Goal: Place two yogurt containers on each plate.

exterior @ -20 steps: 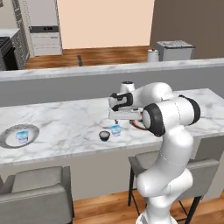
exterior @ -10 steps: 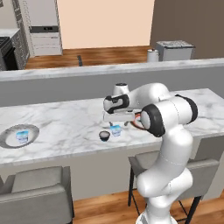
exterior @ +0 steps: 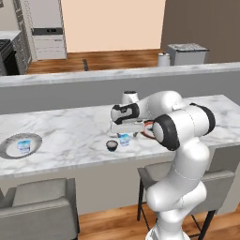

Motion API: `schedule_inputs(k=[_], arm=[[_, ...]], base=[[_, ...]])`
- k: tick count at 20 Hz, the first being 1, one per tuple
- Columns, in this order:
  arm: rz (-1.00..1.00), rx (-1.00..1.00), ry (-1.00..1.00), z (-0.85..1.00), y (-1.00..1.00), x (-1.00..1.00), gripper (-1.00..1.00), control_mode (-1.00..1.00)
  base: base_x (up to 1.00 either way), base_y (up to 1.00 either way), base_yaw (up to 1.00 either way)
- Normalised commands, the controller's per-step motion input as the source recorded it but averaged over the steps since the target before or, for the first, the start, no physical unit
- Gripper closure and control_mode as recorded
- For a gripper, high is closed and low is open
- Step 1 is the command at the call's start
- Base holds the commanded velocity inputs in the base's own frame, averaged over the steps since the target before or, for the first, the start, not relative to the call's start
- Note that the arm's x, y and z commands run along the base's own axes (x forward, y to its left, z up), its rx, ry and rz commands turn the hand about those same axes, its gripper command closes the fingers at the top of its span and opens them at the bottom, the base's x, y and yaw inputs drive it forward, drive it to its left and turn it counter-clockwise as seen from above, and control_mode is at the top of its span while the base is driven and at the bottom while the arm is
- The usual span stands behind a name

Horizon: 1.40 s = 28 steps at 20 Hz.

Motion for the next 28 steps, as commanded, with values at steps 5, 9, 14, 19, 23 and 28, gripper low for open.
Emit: schedule_inputs(k=[5, 9, 14, 19, 23, 28], arm=[[0.0, 0.0, 0.0, -0.04, 0.02, 0.23, -1.0, -1.0], [0.02, 0.0, 0.0, -0.22, 0.06, 0.11, -1.0, -1.0], [0.02, 0.0, 0.0, -0.13, 0.06, 0.0, -1.0, -1.0], [0.0, 0.0, 0.0, 0.0, 0.07, 0.0, -1.0, -1.0], [0.0, 0.0, 0.0, -0.05, 0.03, 0.0, -1.0, -1.0], [0.0, 0.0, 0.0, -0.1, 0.0, 0.0, -1.0, -1.0]], base=[[0.0, 0.0, 0.0], [0.0, 0.0, 0.0], [0.0, 0.0, 0.0], [0.0, 0.0, 0.0], [0.0, 0.0, 0.0], [0.0, 0.0, 0.0]])
